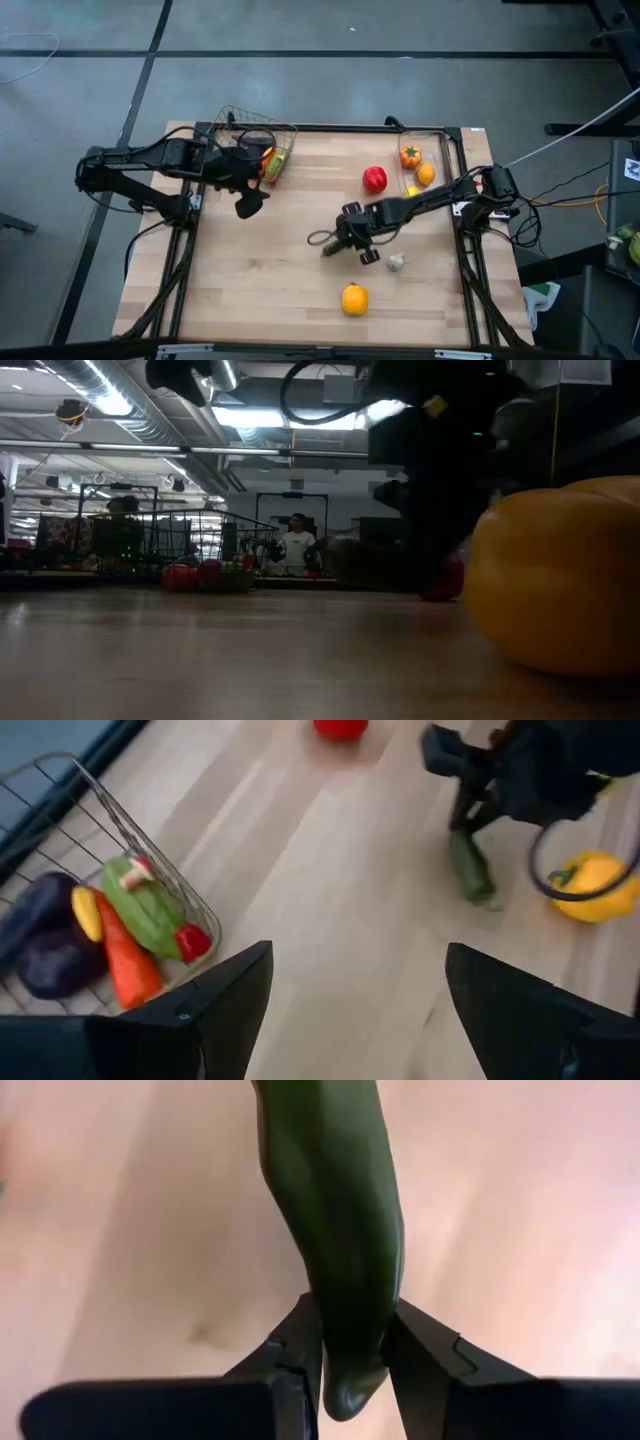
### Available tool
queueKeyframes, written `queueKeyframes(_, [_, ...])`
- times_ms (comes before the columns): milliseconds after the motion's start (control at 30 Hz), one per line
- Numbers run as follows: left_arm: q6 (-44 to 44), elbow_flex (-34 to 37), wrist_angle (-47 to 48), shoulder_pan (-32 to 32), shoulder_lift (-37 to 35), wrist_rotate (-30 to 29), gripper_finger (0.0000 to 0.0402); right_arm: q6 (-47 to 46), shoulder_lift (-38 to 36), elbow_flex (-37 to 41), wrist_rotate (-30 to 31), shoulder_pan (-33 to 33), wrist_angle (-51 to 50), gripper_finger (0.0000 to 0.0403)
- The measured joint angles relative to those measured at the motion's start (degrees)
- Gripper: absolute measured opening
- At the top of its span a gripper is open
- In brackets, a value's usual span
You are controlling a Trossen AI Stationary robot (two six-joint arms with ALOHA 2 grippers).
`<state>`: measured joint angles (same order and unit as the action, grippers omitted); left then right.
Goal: Sort produce into baskets
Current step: Put the green chili pepper into the silver wire basket
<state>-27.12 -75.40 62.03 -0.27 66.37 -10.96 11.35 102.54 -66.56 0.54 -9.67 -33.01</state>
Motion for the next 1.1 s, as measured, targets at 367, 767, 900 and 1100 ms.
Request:
queueKeyframes(367, [-4.37, 0.0, -1.41, -4.16, 3.03, -3.51, 0.0292, 0.56, 0.0, -6.8, 0.04, 8.38, 6.52, 0.0089])
queueKeyframes(767, [-2.38, 0.0, -1.7, -4.72, 11.95, -6.48, 0.0292, -4.24, 0.0, -9.92, 0.04, 10.85, 17.01, 0.0089])
queueKeyframes(900, [-0.86, 0.0, -2.37, -4.79, 14.22, -6.4, 0.0292, -4.25, 0.04, -9.91, 0.17, 10.84, 16.88, 0.0089])
queueKeyframes(1100, [1.75, 0.0, -6.17, -4.73, 14.95, -6.49, 0.0292, -7.41, -0.04, -9.91, 1.4, 10.82, 17.18, 0.0089])
